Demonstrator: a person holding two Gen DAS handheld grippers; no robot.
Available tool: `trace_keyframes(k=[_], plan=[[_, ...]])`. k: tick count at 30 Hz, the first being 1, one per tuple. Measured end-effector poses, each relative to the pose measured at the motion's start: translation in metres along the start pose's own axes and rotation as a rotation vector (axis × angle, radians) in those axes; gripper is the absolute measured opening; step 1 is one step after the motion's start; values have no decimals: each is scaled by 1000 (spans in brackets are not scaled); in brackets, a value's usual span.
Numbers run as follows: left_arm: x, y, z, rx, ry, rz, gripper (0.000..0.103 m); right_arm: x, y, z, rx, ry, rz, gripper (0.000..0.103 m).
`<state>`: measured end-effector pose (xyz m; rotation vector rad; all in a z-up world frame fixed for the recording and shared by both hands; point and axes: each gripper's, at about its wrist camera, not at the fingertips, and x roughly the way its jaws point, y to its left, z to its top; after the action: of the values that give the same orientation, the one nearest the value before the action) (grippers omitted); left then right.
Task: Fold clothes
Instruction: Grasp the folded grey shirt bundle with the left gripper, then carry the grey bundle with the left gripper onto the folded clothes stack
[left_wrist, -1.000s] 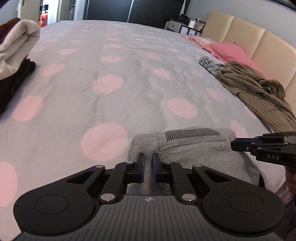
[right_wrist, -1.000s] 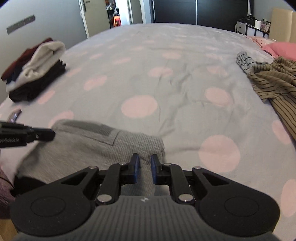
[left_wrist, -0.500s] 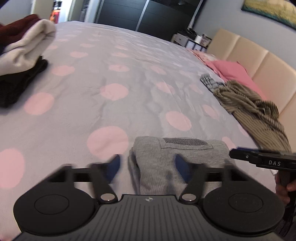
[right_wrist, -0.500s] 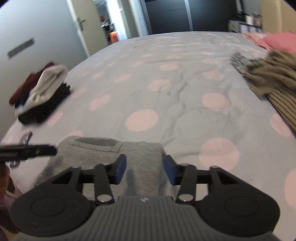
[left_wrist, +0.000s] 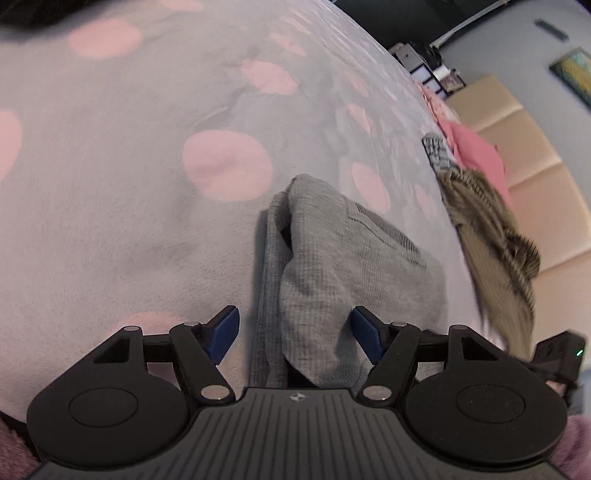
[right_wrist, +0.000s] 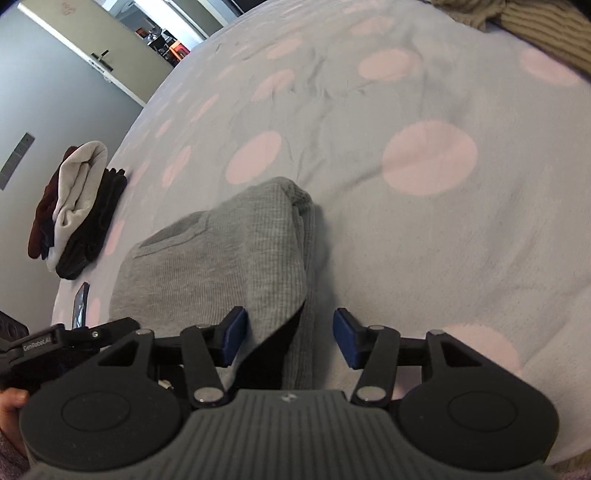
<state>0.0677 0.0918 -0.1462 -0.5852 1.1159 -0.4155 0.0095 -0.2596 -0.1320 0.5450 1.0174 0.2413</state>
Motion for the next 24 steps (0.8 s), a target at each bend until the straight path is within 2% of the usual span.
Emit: trace_keyframes(k=[3,5,8,9,10,11,12,13,16,18,24], plan=[[6,4,1,-10,-1,-15,68,6,0,1,-7,11,16,58],[11,3,1,-3,-3,-24,78,12,3,2,-22,17,36,58],[17,-14,-1,104,4,32,80,19,9,3,-53,18,45,51],[19,-19,-2,142,-3,52,77,20,9,4,-52,20,53,45],[19,-23,-3,172,-12,71,69,21,9,4,-46,23,62,37],[18,-25,-4,183,-27,83,62,22,8,5,-28,25,75,34],[16,-25,-4,192,-39,81,43,22,7,5,-14,23,89,28],[14,-25,-3,197,-46,74,28,22,6,6,-3,21,101,26],[6,-25,-2,202,-54,42,19,16,8,5,8,4,125,23],[0,-27,-3,214,-70,34,16,12,13,6,-3,-11,136,23],[-35,-38,7,237,-135,18,15,-8,43,14,-15,-46,206,21]])
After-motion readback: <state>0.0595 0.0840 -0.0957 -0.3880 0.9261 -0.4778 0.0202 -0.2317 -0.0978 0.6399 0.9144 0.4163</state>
